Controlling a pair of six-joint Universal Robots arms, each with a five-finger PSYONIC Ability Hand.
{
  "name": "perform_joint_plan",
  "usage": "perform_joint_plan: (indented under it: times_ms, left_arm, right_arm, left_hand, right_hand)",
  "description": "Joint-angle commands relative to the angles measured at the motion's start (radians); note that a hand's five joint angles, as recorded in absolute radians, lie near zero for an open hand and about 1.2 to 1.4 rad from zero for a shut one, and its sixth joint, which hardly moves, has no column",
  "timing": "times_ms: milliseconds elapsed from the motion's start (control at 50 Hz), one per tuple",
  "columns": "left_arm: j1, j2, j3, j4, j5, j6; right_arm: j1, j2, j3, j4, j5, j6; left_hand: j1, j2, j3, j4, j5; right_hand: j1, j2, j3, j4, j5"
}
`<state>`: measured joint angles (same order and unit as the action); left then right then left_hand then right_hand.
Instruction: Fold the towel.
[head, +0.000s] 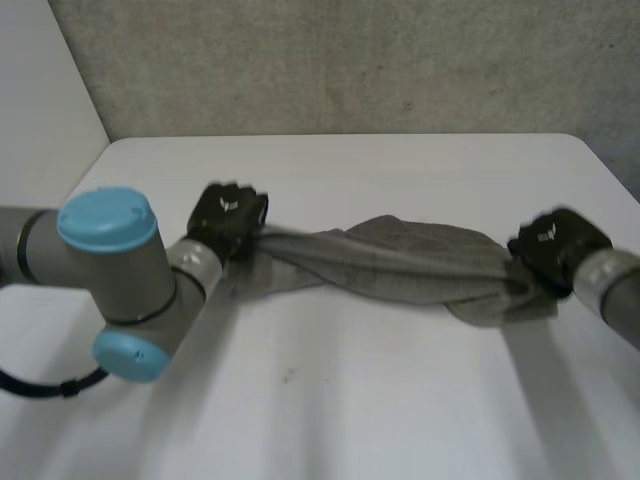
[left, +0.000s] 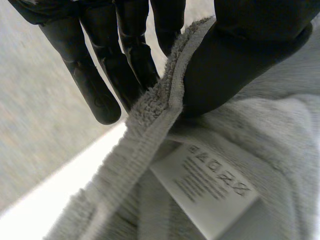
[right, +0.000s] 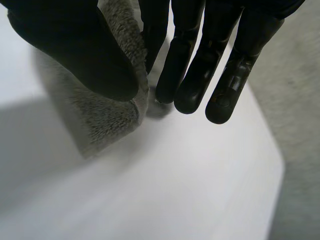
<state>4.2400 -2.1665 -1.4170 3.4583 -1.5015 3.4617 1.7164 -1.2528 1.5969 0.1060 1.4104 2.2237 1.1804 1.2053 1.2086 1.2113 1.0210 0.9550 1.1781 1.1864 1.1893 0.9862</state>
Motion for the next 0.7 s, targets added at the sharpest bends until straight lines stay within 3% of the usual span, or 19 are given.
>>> perform_joint_plan:
  times_ms: [20,100,140,220,360,520,700]
  left_arm:
    - [0.008,-0.036,0.324,0.013,0.009,0.236]
    - [0.015,-0.044,0.487,0.05,-0.005,0.281]
    - [0.026,-0.041,0.549,0.071,-0.019,0.28]
    - [0.055,0.011,0.592,0.139,-0.098,0.249]
    - [0.06,0.105,0.354,0.156,-0.131,0.178]
    - [0.058,0.237,-0.205,0.243,-0.103,0.178]
    - [0.011,0.263,-0.45,0.232,-0.032,0.18]
  right_arm:
    - [0.1,0.159,-0.476,-0.165,0.134,-0.029]
    - [0.108,0.154,-0.606,-0.351,0.17,-0.021]
    - [0.118,0.121,-0.623,-0.577,0.185,-0.015]
    - [0.127,0.076,-0.573,-0.689,0.182,-0.016]
    - [0.147,0.03,-0.316,-0.674,0.125,-0.013]
    - [0.134,-0.037,0.111,-0.651,0.082,-0.029]
    - [0.131,-0.04,0.264,-0.435,0.052,-0.029]
  left_hand:
    - [0.216,0.191,0.188,0.185,0.201]
    - [0.216,0.191,0.188,0.185,0.201]
    - [0.216,0.191,0.188,0.185,0.201]
    - [0.216,0.191,0.188,0.185,0.201]
    - [0.216,0.191,0.188,0.185,0.201]
    - [0.196,0.171,0.168,0.165,0.181]
    - [0.099,0.074,0.071,0.068,0.084]
  right_hand:
    - [0.441,0.218,0.21,0.207,0.236]
    - [0.441,0.218,0.21,0.207,0.236]
    - [0.441,0.218,0.21,0.207,0.236]
    - [0.441,0.218,0.21,0.207,0.236]
    - [0.441,0.218,0.21,0.207,0.236]
    - [0.441,0.218,0.21,0.207,0.236]
    - [0.441,0.218,0.21,0.207,0.236]
